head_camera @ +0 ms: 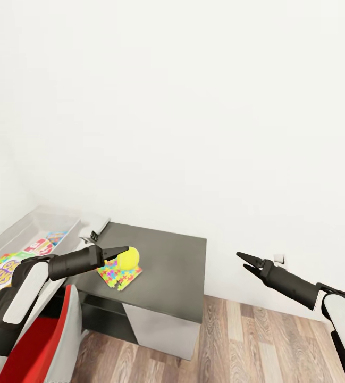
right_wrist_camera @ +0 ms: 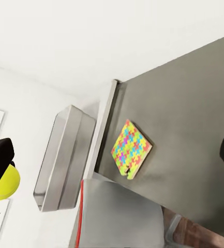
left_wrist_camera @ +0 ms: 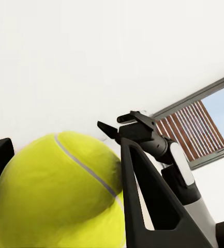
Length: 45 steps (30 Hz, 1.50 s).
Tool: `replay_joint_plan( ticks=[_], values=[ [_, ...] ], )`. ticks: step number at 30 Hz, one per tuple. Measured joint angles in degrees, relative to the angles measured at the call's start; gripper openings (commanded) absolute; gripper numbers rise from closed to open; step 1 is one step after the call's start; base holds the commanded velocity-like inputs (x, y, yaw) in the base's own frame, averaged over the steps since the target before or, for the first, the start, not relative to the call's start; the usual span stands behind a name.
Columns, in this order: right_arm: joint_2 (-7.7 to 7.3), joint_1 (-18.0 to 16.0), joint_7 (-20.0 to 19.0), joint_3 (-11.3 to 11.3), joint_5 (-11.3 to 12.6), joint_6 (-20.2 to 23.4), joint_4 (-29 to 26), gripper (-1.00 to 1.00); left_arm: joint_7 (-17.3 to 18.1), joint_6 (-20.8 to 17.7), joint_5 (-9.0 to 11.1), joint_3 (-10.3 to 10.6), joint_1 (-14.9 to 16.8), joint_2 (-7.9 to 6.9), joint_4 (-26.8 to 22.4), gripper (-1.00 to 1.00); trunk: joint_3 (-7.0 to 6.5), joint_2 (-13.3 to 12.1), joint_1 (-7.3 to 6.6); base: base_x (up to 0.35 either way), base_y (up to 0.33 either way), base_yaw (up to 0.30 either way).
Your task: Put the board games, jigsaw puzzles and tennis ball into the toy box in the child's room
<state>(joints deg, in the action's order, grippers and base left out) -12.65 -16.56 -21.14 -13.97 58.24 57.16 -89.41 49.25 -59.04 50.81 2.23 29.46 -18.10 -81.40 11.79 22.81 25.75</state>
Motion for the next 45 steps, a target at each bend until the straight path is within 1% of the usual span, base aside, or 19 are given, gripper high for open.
replay_joint_plan(
  ticks=[8,26,32,45],
  values=[
    [0.08,0.0,0.0,0.0,0.0,-0.1,0.0,1.0,0.1,0.0,-0.1,0.0,0.0,-0.07,0.0,-1.0,-0.71,0.0,0.0,0.0,-0.094,0.156],
    [0.12,0.0,0.0,0.0,0.0,-0.1,0.1,1.0,0.1,-0.1,-0.2,-0.1,0.0,-0.19,0.0,-1.0,-2.29,0.0,0.0,0.002,0.003,0.163],
    [0.17,0.0,0.0,0.0,0.0,-0.2,0.1,1.0,0.1,-0.1,-0.3,-0.1,0.0,-0.23,0.0,-1.0,-2.75,0.0,-0.01,0.061,0.083,0.205],
    [0.26,0.0,0.2,0.1,-0.1,-0.9,0.1,1.0,-0.1,0.0,-0.3,0.0,0.0,-0.09,0.0,-1.0,-3.53,0.0,0.0,0.005,0.005,0.238]
  ],
)
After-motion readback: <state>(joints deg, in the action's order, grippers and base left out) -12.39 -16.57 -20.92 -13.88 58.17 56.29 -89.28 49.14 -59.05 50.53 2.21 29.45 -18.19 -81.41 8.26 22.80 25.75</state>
